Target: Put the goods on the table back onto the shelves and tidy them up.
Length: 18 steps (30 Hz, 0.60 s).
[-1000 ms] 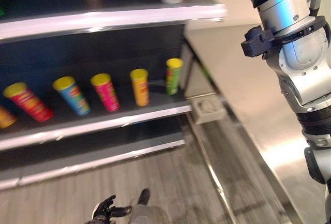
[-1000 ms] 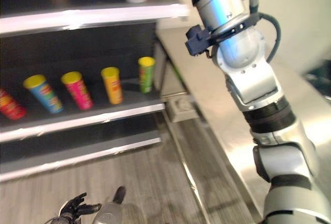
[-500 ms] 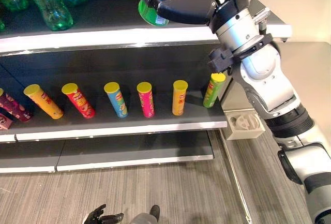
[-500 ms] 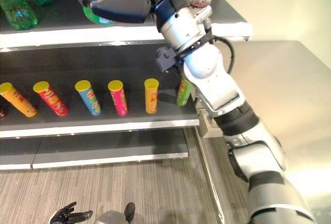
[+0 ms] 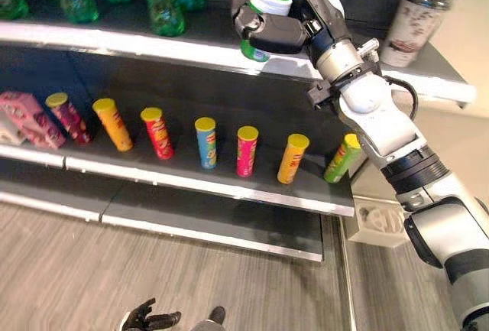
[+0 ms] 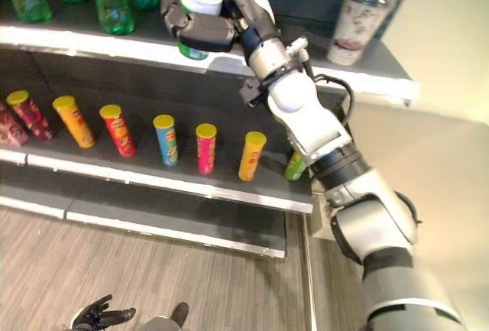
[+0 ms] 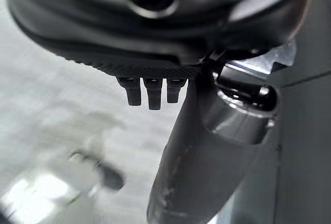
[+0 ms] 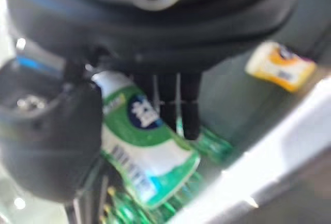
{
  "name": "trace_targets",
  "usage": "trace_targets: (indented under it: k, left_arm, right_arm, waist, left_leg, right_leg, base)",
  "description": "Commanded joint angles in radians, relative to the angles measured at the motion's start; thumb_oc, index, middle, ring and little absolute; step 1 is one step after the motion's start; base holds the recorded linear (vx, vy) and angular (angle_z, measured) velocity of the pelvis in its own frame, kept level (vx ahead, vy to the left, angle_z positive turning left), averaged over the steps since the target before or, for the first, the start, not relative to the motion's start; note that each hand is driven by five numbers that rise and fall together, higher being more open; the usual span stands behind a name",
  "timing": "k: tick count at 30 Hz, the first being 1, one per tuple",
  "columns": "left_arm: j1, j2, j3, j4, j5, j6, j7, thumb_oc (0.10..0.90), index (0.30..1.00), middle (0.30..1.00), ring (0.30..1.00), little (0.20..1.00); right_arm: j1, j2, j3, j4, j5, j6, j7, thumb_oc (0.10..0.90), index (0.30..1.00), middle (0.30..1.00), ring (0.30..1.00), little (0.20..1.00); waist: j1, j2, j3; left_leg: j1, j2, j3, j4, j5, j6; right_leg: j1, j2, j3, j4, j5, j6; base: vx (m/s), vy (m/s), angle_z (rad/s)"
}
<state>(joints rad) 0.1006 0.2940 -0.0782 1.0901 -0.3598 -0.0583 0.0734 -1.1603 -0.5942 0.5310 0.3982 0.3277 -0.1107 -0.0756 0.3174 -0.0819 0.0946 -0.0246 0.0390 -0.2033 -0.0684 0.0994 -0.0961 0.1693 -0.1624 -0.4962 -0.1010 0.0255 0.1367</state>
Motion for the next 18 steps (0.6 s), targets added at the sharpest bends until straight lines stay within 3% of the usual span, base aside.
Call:
trace_targets:
  k: [1,3,10,18]
  left_arm:
    - [-0.044,0.056,-0.035,0.033,-0.020,-0.031,0.009,0.800,0.900,0.900,0.900,0.900]
    - [-0.040,0.060,-0.031,0.043,-0.019,-0.030,0.011,0.800,0.900,0.900,0.900,0.900]
    - [-0.039,0.070,-0.020,0.049,-0.039,-0.031,0.017,0.800,0.900,0.900,0.900,0.900]
    - [-0.021,0.078,-0.024,0.050,-0.035,-0.037,0.021,0.800,0.900,0.900,0.900,0.900]
  right_arm:
    - [-0.207,-0.021,0.006,0.040,-0.018,-0.051,-0.071,0.400,0.300,0.300,0.300,0.300]
    - [-0.221,-0.016,0.010,0.086,-0.031,-0.046,-0.082,0.400,0.300,0.300,0.300,0.300]
    - [-0.274,-0.059,0.041,0.190,-0.108,-0.027,-0.115,0.400,0.300,0.300,0.300,0.300]
    - [-0.320,-0.106,0.055,0.300,-0.152,-0.017,-0.153,0.400,0.300,0.300,0.300,0.300]
  waist:
    - [0.015,-0.023,-0.051]
    - [0.027,-0.032,-0.051]
    - [0.052,-0.058,-0.046]
    - [0.066,-0.064,-0.042]
  left_leg:
    - [0.028,-0.039,0.041,-0.016,-0.050,0.009]
    - [0.033,-0.026,0.031,-0.016,-0.073,-0.002]
    - [0.005,-0.030,-0.010,-0.016,-0.063,-0.010]
    - [-0.005,-0.040,-0.026,-0.016,-0.059,-0.009]
  right_leg:
    - [0.010,-0.036,-0.051,0.016,0.010,0.013]
    - [0.026,-0.020,-0.052,0.014,-0.017,0.013]
    - [0.032,-0.006,-0.098,0.016,-0.031,0.007]
    - [0.037,-0.005,-0.119,0.018,-0.034,0.007]
  base:
    - [0.02,-0.068,0.33]
    - [0.10,-0.117,0.28]
    - [0.04,-0.045,0.20]
    - [0.02,-0.004,0.16]
